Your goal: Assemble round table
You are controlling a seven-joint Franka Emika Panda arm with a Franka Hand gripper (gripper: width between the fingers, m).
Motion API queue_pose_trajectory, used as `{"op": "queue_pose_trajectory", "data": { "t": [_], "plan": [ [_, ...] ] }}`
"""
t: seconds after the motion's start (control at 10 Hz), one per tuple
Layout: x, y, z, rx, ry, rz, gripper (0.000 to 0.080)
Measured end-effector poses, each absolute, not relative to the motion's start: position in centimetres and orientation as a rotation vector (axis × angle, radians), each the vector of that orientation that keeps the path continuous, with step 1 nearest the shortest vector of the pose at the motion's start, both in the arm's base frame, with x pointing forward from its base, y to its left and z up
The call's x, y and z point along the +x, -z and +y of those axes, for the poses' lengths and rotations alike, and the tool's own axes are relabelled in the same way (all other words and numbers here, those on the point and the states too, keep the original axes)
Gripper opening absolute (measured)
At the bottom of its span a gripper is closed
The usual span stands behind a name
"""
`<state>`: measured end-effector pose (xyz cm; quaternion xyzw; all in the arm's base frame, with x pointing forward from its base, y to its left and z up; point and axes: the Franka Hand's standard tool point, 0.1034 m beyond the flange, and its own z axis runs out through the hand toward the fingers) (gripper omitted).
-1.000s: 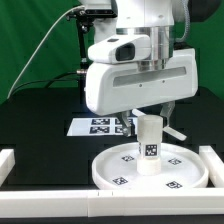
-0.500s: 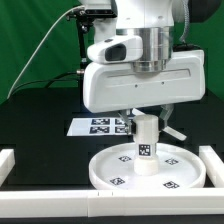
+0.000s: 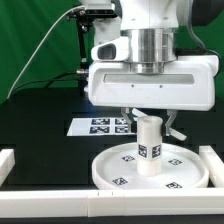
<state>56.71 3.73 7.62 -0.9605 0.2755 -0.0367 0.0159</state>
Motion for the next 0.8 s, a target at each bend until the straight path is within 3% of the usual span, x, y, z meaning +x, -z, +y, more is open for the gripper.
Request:
{"op": "queue_pose_trajectory", "data": {
  "t": [0.5, 0.8],
  "plan": [
    [56.34, -7.49, 3.23, -2.547, 0.102, 1.647, 0.0406],
    [56.24, -7.47, 3.23, -2.609, 0.09, 1.559, 0.041]
  ]
}}
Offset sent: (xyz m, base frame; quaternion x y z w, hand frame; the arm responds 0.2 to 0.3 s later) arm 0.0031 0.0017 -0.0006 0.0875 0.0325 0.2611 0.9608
